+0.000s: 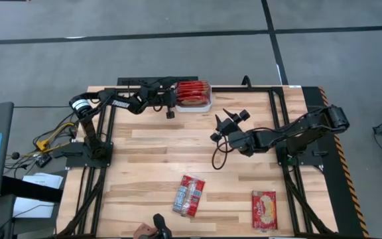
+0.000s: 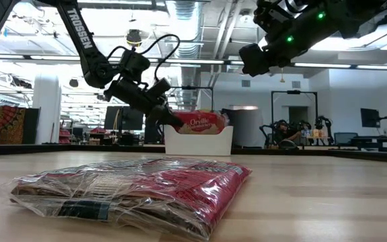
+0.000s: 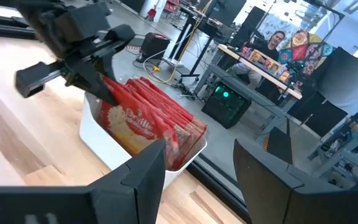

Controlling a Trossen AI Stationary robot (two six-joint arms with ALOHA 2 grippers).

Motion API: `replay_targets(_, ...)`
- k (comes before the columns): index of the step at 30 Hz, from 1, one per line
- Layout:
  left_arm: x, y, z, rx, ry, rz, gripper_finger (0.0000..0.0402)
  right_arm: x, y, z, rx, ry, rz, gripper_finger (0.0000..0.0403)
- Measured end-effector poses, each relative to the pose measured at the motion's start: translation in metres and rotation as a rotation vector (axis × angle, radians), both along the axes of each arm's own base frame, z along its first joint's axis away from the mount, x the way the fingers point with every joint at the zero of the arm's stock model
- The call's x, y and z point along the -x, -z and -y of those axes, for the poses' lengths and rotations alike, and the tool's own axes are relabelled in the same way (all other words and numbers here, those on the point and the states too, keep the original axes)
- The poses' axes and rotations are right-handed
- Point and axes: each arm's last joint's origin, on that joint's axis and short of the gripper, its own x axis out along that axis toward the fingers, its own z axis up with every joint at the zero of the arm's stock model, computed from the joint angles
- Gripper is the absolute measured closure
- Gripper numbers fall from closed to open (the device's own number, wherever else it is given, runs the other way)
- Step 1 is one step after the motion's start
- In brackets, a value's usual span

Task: Sort popcorn bags into baskets
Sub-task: Put the red popcorn bag into the white bin

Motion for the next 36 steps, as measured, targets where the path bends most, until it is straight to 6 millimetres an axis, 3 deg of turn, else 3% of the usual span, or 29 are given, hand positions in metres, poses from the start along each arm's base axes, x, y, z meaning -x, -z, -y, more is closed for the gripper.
replay_targets(10, 0.0, 0.0, -0.001, 0.013, -0.023, 0.01, 0.0375, 0.0, 0.0, 0.0, 0.002, 0.002, -0.003, 0.0192)
replay_targets(21, 0.0, -0.004, -0.003, -0.032, -0.091, 0.035, 0.0287, 0.0, 0.0, 0.0, -0.001, 0.003, 0.002, 0.0188)
replay_targets(28, -0.004, -0.005, 0.002, -0.05, -0.078, 0.032, 0.0265, 0.0, 0.0, 0.0, -0.001, 0.004, 0.002, 0.0184)
replay_targets(36, -0.005, -0.039, 0.019, -0.149, -0.151, 0.035, 0.0264, 0.0, 0.001, 0.0, 0.002, 0.004, -0.012, 0.0187)
